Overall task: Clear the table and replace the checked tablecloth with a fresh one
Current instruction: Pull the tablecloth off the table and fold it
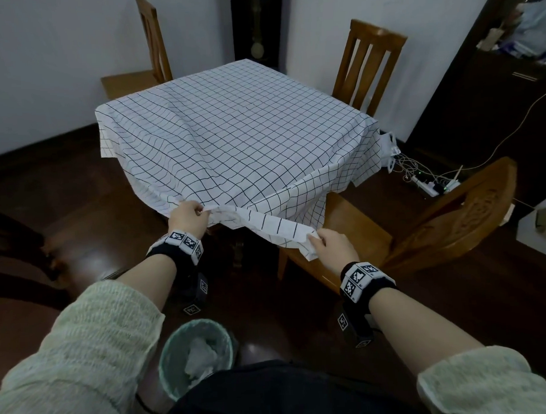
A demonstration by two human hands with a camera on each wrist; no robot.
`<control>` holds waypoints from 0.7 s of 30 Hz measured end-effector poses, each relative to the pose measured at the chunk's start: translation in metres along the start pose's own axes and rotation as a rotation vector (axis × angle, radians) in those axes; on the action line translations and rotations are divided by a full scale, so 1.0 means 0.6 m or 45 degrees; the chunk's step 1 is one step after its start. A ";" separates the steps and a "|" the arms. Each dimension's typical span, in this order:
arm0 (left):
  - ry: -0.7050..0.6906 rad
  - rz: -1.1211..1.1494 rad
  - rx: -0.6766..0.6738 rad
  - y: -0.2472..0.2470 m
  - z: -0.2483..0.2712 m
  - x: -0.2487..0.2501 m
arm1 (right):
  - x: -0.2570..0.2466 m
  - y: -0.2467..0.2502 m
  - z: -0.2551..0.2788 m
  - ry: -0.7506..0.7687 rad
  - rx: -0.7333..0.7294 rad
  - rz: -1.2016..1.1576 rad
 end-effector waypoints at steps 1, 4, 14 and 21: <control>-0.043 -0.013 0.002 -0.002 0.003 0.009 | -0.009 -0.002 0.001 0.047 -0.027 0.046; -0.176 -0.025 -0.007 -0.008 0.013 0.046 | -0.032 -0.015 0.000 0.201 -0.107 0.170; -0.915 -0.224 -0.157 -0.032 0.093 0.171 | -0.081 -0.036 -0.019 0.668 0.076 0.206; -1.118 -0.214 -0.096 -0.032 0.096 0.154 | -0.090 -0.027 -0.016 0.857 0.127 0.439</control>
Point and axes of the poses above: each hand's wrist, its own z-axis away from the middle knuckle, its own y-axis out of the back of the hand, x = y × z, the point moved 3 cm from there along -z, towards the middle knuckle, and after that the axes turned 9 degrees about -z, right-handed, at the moved point
